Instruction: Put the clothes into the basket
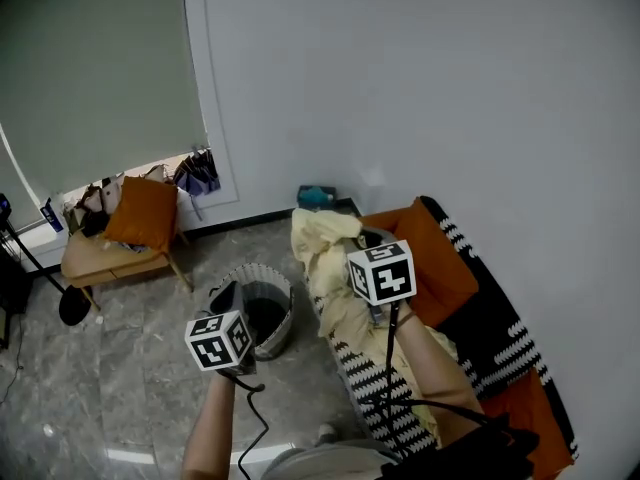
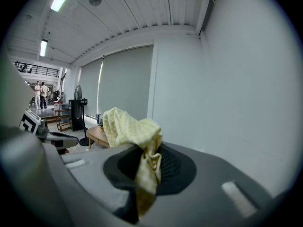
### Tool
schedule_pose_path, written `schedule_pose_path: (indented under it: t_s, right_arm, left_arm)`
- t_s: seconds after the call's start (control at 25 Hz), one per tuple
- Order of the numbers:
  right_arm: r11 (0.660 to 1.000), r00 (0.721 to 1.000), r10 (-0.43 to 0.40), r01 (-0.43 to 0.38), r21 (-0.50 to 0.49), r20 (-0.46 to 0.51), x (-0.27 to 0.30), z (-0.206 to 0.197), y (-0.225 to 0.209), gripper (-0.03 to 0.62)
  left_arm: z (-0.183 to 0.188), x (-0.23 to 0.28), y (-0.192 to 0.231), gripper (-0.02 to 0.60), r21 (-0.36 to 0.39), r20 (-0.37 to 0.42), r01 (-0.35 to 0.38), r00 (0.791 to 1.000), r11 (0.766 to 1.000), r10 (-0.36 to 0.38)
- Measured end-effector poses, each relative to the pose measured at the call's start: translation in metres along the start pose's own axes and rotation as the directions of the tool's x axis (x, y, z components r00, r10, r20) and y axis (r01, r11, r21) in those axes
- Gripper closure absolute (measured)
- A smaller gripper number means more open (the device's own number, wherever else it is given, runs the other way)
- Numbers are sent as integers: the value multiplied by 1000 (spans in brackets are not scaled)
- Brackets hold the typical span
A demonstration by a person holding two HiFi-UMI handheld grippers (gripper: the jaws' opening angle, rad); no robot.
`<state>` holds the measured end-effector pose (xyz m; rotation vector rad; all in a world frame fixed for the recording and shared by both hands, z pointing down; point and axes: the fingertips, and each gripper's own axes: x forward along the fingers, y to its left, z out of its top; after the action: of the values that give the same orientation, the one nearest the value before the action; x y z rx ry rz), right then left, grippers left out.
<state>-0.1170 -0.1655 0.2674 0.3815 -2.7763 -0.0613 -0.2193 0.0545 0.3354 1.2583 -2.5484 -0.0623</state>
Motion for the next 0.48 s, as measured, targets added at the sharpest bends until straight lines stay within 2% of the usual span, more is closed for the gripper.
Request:
schedule_pose_path:
  t_s: [0.24, 0.48]
  right_arm:
    - [1000, 1000, 14, -14, -12, -5, 57, 16, -11, 546]
    - [999, 1000, 9, -9, -34, -2, 104, 47, -1, 546]
  left_arm:
    - [16, 42, 25, 588, -9, 17, -17, 1000, 1000, 17]
    - [37, 72, 72, 588, -7, 18, -23, 1000, 1000, 23]
